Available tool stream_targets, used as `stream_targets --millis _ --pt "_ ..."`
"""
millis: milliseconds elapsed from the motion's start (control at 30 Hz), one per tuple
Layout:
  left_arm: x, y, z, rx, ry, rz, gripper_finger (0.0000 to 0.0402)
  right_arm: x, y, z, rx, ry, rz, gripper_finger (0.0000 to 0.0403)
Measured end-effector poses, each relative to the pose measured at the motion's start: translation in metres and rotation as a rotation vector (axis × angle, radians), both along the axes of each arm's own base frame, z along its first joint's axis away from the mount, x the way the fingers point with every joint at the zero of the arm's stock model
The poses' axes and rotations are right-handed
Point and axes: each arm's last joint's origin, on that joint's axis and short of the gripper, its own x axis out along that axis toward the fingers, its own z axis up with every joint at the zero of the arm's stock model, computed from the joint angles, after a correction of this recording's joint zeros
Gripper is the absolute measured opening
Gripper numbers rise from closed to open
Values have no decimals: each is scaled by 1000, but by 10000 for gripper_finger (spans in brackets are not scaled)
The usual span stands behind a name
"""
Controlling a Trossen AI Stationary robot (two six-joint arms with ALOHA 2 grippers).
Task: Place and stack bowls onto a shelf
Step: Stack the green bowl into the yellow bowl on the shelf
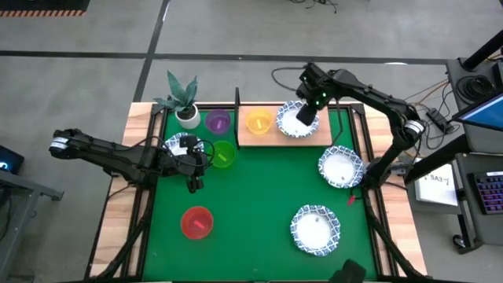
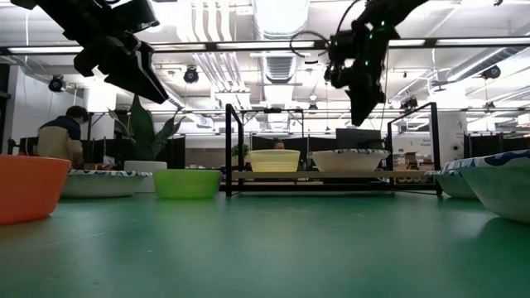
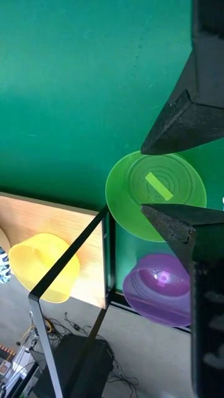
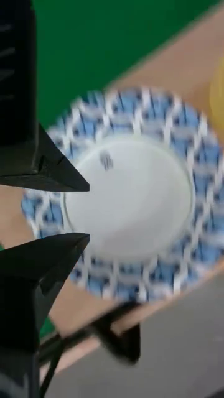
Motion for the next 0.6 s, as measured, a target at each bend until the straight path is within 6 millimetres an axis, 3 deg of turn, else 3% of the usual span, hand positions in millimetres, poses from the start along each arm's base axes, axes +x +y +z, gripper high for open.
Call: stream_targets --millis 167,333,600 --pt "1 0 1 -3 -17 0 120 12 49 6 -68 -119 93 108" --pt "5 -1 4 -9 -58 0 120 18 107 -1 -139 -323 222 100" --pt "8 -2 6 -132 -141 50 120 9 179 -16 -195 -510 381 82"
